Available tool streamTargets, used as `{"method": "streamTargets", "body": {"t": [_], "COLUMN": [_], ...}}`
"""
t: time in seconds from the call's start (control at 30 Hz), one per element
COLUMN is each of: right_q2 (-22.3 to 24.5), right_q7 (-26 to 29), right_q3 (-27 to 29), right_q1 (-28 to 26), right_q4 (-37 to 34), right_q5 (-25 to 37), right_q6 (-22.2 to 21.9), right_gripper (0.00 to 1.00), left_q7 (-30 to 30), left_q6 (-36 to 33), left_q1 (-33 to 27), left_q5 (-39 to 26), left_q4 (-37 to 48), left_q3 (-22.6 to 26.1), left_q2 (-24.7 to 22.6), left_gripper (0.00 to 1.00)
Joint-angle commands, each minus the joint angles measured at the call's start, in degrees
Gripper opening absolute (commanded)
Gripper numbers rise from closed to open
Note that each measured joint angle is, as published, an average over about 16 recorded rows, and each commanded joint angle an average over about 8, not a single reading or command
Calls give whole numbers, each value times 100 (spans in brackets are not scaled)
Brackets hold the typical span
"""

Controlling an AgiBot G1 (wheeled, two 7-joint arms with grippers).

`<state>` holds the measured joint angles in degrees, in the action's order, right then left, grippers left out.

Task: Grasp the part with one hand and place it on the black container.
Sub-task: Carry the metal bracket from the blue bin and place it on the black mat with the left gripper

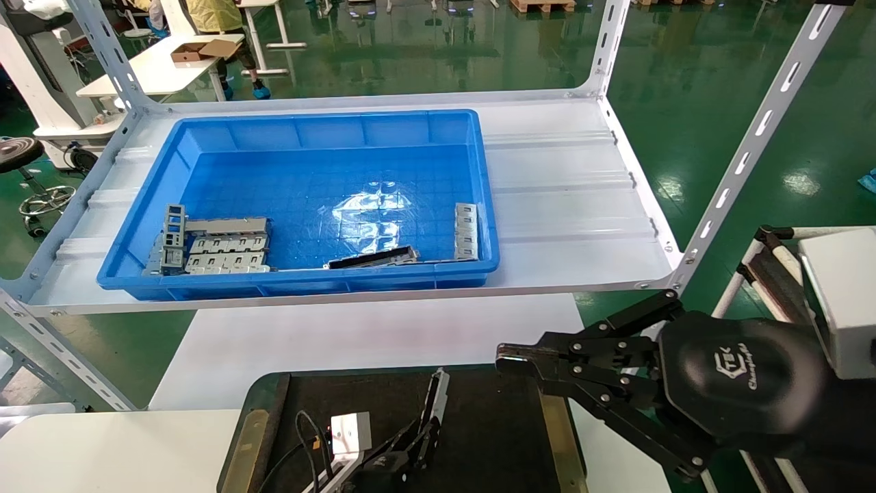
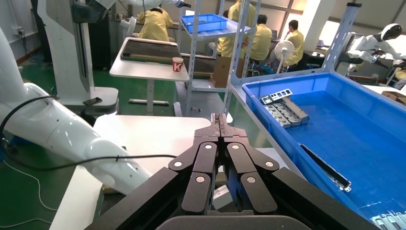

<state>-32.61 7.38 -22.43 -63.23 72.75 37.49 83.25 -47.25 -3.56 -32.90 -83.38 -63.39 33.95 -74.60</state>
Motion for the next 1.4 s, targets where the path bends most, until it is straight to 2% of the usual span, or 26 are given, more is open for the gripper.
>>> {"method": "streamTargets", "body": {"t": [0.03, 0.8, 1.1, 1.4], "right_q2": [0, 0, 1, 1], "right_q7": [0, -1, -1, -1], "right_q3": [0, -1, -1, -2], "right_q1": [0, 0, 0, -1], "right_q4": [0, 0, 0, 0], "right_q5": [0, -1, -1, -1], "right_q6": [0, 0, -1, -1], "right_gripper": [0, 0, 0, 0], "left_q7": [-67, -539, -364, 60], "left_q6": [228, 1228, 1842, 2441], "left_q1": [-49, -666, -710, -759], "left_q5": [-19, 1096, 1768, 2627], "left_q4": [188, 806, 682, 460], "left_q3": [4, 1279, 1736, 2176], "left_q2": [-180, -272, -255, -232], "left_gripper": [0, 0, 0, 0]}}
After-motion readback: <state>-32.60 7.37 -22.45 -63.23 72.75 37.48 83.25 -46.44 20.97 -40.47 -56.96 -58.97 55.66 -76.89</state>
